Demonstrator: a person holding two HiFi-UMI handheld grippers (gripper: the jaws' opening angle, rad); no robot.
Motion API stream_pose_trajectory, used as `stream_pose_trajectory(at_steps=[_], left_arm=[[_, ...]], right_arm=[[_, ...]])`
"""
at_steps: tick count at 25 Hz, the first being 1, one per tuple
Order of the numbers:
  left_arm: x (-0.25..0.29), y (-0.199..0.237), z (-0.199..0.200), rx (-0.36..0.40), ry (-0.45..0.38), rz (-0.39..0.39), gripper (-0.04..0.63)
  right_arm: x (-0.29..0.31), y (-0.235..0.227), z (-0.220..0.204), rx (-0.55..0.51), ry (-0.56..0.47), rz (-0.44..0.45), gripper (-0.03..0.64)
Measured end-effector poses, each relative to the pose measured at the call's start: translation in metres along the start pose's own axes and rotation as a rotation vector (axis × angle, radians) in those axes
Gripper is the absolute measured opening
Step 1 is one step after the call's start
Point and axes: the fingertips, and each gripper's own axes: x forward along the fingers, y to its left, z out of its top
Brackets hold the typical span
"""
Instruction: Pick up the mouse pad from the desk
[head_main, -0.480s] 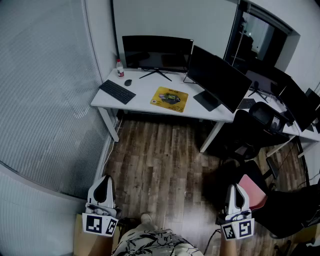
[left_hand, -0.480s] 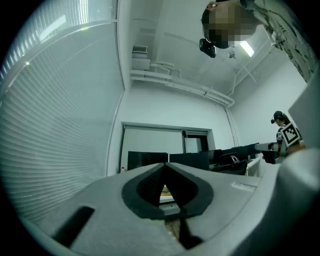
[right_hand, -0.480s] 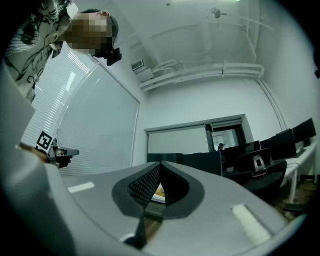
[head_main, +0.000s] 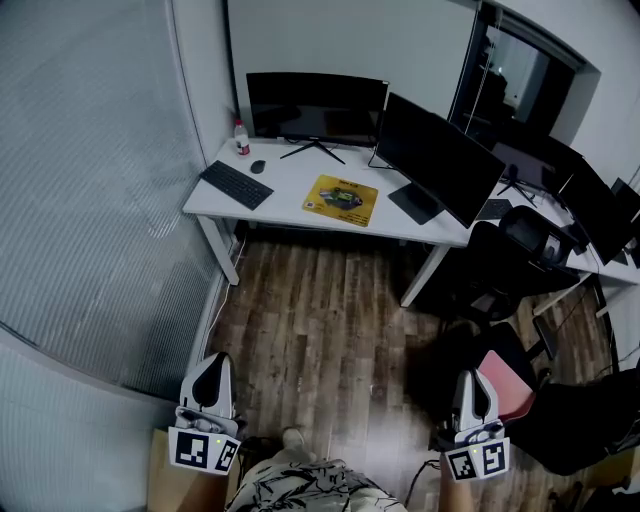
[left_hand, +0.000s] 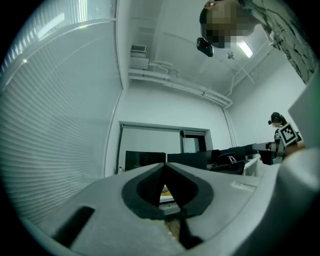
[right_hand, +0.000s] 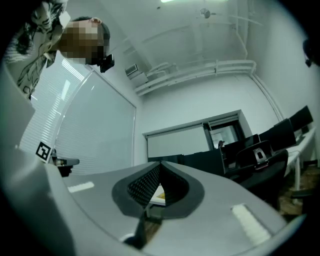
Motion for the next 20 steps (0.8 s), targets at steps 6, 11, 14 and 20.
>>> stream_pose_trajectory(at_steps=[6, 11, 14, 20], left_arm=[[0.000, 0.004, -0.012, 0.000, 0.049, 0.017, 0.003], [0.003, 0.009, -0.010, 0.027, 0.053, 0.035, 0.135], [0.004, 0.015, -0.011, 0.034, 0.062, 0.061, 0.234], [0.006, 0.024, -0.013, 0.020, 0.076, 0.092, 0.379]], right_arm=[[-0.001, 0.000, -0.009, -0.044, 0.042, -0.018, -0.002], [-0.001, 0.000, -0.010, -0.051, 0.042, -0.025, 0.071], [0.000, 0.001, -0.010, -0.044, 0.041, -0.022, 0.144], [0.005, -0.001, -0.014, -0.022, 0.040, -0.028, 0.299]])
